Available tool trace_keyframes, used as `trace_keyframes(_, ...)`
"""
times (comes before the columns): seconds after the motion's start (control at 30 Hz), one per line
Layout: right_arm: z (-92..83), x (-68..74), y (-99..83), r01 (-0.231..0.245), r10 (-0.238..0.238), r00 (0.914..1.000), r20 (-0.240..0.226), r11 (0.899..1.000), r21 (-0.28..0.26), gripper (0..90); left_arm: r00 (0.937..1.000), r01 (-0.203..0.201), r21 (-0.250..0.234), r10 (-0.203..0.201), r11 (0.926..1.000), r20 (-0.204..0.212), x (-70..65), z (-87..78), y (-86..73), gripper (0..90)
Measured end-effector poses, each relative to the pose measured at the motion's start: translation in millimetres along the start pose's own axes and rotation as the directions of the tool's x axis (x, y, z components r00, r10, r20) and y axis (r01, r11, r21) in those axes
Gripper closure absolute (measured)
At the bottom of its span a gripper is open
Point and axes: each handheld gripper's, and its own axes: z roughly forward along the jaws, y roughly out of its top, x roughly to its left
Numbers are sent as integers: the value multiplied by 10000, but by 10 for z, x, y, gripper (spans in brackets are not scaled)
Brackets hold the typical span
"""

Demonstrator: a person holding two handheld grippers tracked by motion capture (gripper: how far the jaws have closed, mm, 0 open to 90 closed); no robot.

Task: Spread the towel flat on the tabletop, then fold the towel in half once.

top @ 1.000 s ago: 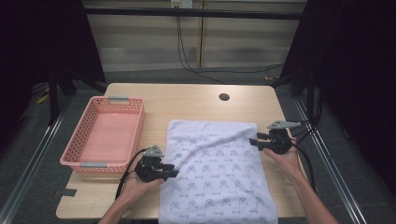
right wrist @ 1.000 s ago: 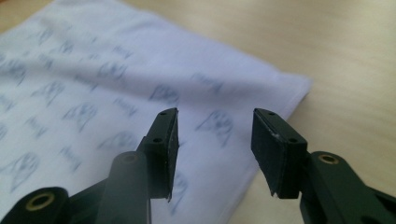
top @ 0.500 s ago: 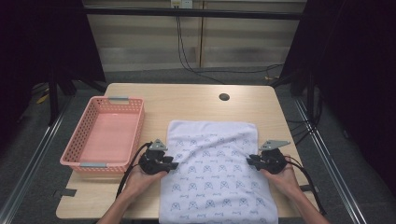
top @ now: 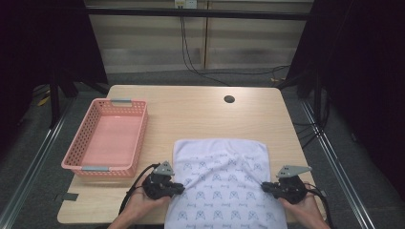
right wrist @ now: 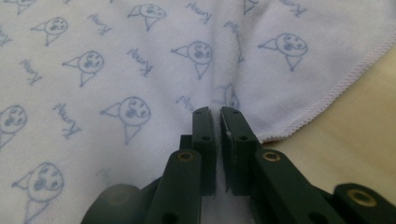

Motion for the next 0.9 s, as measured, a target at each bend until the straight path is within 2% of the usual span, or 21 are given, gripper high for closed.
trace_keyframes(0.03, -43, 51, -37, -47, 49, 9999, -135, 9999, 148, 827, 10000, 44, 67, -44, 10000, 72, -26, -19, -26, 786)
trace_keyframes(0.07, -43, 51, -37, -47, 49, 9999, -135, 9999, 148, 827, 9998, 61, 45, -62, 10000, 191, -43, -30, -41, 786)
trace_keyframes(0.1, -63, 72, -55, -114, 116, 9999, -108, 9997, 197, 793, 10000, -4, 101, 3, 9999, 78, -61, -37, -44, 766)
trace_keyframes(0.13, -74, 91, -59, -13, 14, 10000, -68, 9998, 219, 765, 9998, 82, 70, -83, 9999, 192, -58, -40, -40, 749)
trace_keyframes(0.2, -87, 85, -38, 58, -56, 9999, 94, 9998, -167, 688, 9997, 213, -228, -210, 9995, 149, -28, -61, 10, 687)
trace_keyframes(0.23, -102, 48, -3, -162, 167, 9998, 85, 9984, -547, 675, 9996, 279, -475, -277, 9985, 57, 2, -66, 42, 664)
trace_keyframes(0.3, -97, -72, 105, -193, 240, 9988, 425, 9941, -1071, 604, 9989, 450, -789, -459, 9959, -96, 76, -75, 105, 604)
trace_keyframes(0.33, -97, -72, 105, -193, 240, 9988, 425, 9941, -1071, 604, 9975, 679, -871, -695, 9939, -145, 121, -69, 139, 604)
trace_keyframes(0.37, -69, -191, 183, -299, 389, 9967, 717, 9920, -1226, 575, 9970, 724, -903, -745, 9933, -202, 171, -59, 173, 553)
trace_keyframes(0.4, -69, -191, 183, -299, 389, 9967, 717, 9920, -1226, 575, 9968, 733, -978, -761, 9925, -253, 214, -39, 207, 553)
trace_keyframes(0.43, -51, -252, 223, -356, 467, 9954, 833, 9908, -1307, 551, 9966, 570, -998, -627, 9934, -544, 315, -12, 283, 535)
trace_keyframes(0.47, -51, -252, 223, -356, 467, 9954, 833, 9908, -1307, 551, 9966, 570, -998, -627, 9934, -544, 315, -12, 283, 520)
trace_keyframes(0.5, 4, -381, 316, -346, 487, 9934, 1035, 9904, -1338, 505, 9963, 452, -1085, -528, 9931, -678, 358, -6, 314, 520)
trace_keyframes(0.53, 29, -432, 357, -381, 530, 9923, 1121, 9906, -1316, 497, 9948, 563, -1283, -666, 9901, -774, 404, -6, 340, 520)
trace_keyframes(0.57, 57, -483, 396, -445, 597, 9921, 1103, 9897, -1362, 478, 9919, 836, -1580, -973, 9839, -810, 442, -10, 358, 502)
trace_keyframes(0.6, 80, -520, 435, -542, 689, 9920, 1054, 9891, -1367, 466, 9918, 926, -1690, -1058, 9813, -711, 486, -5, 374, 490)
trace_keyframes(0.67, 128, -576, 509, -509, 665, 9913, 1133, 9894, -1356, 458, 9892, 846, -1582, -1021, 9838, -1055, 524, 26, 424, 477)
trace_keyframes(0.7, 162, -608, 552, -455, 602, 9923, 1084, 9899, -1341, 458, 9894, 880, -1658, -1055, 9822, -1001, 542, 40, 446, 469)
trace_keyframes(0.77, 229, -680, 635, -374, 524, 9889, 1390, 9934, -1086, 446, 9881, 942, -1795, -1140, 9792, -1036, 577, 70, 473, 465)
trace_keyframes(0.83, 293, -754, 693, -476, 619, 9886, 1376, 9934, -1047, 440, 9854, 1112, -1490, -1284, 9826, -1116, 628, 98, 501, 447)
trace_keyframes(0.9, 355, -814, 729, -515, 651, 9848, 1611, 9949, -868, 424, 9833, 1142, -1534, -1336, 9815, -1232, 665, 108, 522, 434)
